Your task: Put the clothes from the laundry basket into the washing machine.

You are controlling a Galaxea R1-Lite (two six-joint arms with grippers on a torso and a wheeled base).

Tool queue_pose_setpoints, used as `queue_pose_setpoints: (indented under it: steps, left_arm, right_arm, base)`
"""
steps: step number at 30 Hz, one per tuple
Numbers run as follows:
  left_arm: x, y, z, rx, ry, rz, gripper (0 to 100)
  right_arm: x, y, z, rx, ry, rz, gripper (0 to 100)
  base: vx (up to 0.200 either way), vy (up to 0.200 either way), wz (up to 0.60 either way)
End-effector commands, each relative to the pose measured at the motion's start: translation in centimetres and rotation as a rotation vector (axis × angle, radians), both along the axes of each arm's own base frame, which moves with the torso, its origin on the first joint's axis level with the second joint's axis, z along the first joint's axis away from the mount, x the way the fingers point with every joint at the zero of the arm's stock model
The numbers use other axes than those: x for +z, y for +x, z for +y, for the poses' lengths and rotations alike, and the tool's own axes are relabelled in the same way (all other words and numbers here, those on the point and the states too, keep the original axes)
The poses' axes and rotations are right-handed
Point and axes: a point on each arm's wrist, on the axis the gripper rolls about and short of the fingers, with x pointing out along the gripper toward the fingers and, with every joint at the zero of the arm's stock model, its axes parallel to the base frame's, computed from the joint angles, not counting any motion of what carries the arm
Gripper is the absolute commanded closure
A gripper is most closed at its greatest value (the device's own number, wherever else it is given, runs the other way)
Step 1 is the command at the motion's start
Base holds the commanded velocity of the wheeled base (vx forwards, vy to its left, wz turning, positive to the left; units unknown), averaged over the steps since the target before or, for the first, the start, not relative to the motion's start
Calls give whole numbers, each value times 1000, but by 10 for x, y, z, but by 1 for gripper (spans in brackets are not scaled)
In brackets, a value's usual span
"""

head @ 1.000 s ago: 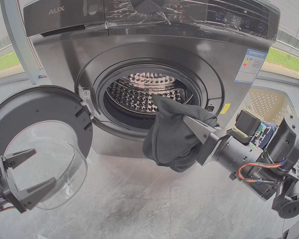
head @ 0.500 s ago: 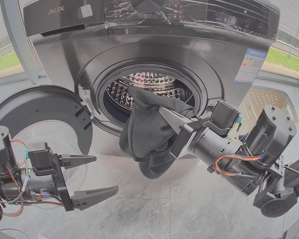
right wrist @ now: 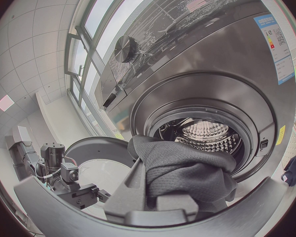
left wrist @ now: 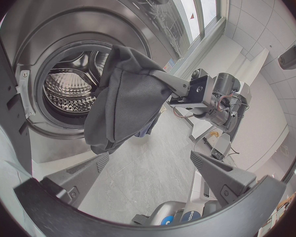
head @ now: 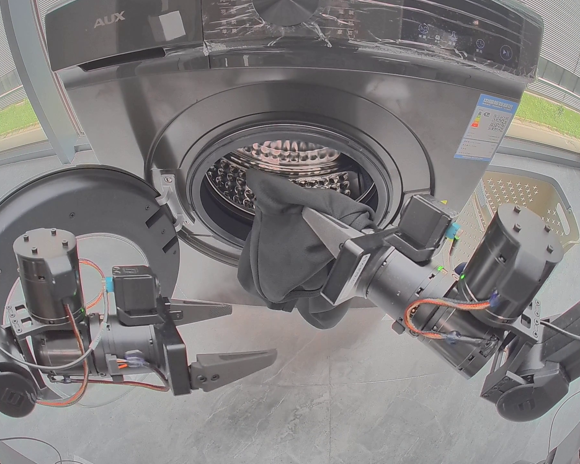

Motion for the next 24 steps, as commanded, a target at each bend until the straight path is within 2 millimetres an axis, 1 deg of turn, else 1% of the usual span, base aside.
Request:
queue_pose_setpoints:
  steps: [1, 3, 4, 5, 11, 21, 24]
  left_arm:
    - [-12, 20, -13, 1, 10, 22, 0]
    - [-13, 24, -16, 2, 5, 15, 0]
    - [-14, 32, -20, 6, -15, -10, 0]
    - [-15, 35, -22, 6, -21, -18, 0]
    - [-28, 54, -33, 20, -23, -14, 0]
    - [-28, 65, -40, 43, -38, -51, 0]
    - [-24, 67, -42, 44, -52, -68, 0]
  right_arm:
    - [1, -1, 1, 2, 3, -2, 100]
    - [1, -1, 1, 2, 3, -1, 100]
    - [1, -2, 1, 1, 5, -2, 100]
    - [2, -2, 1, 2, 6, -3, 100]
    - [4, -4, 1, 6, 18, -15, 100]
    - [4, -5, 1, 8, 20, -16, 100]
    - [3, -5, 2, 9, 25, -20, 100]
  base:
    - [0, 0, 0]
    - [0, 0, 0]
    - [0, 0, 0]
    - [0, 0, 0]
    - [0, 0, 0]
    - [0, 0, 0]
    - [0, 0, 0]
